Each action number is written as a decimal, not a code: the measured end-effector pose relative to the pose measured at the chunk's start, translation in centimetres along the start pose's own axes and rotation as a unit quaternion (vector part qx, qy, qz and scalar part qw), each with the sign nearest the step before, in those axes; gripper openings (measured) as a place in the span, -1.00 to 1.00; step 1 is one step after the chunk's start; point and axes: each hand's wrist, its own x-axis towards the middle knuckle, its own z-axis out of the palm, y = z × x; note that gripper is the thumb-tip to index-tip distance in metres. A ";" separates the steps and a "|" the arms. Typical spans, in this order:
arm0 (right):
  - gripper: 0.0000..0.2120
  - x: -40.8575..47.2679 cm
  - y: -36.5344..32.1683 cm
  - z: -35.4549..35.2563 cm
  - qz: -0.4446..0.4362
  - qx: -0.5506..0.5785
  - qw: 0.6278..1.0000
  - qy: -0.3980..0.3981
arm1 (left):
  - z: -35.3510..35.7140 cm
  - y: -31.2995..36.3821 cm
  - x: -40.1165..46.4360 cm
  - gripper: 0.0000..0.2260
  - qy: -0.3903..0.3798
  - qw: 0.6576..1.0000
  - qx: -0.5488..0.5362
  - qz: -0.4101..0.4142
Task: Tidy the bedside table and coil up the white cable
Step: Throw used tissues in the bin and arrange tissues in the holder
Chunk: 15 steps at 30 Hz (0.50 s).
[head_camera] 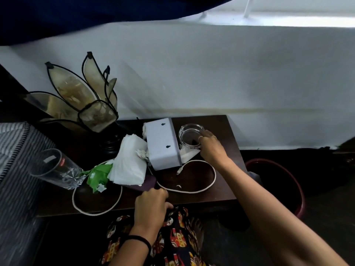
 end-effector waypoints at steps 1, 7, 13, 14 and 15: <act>-0.50 0.2 0.3 0.1 -0.010 -0.014 1.000 -0.005 | 0.1 -0.1 -0.1 -0.76 0.002 1.000 -0.001 0.002; -0.65 1.0 2.2 0.8 -0.004 -0.056 0.998 0.025 | 0.6 -0.5 -0.4 -0.69 0.019 1.000 0.003 0.004; -0.69 0.5 4.4 0.4 0.042 -0.066 0.994 0.070 | 0.7 -0.5 -0.4 -0.66 0.009 1.000 0.008 0.003; -0.69 0.4 4.8 0.2 0.046 -0.068 0.994 0.070 | 0.7 -0.5 -0.4 -0.66 0.008 1.000 0.008 0.002; -0.69 0.2 5.2 0.1 0.050 -0.071 0.994 0.069 | 0.7 -0.5 -0.4 -0.66 0.007 1.000 0.008 0.000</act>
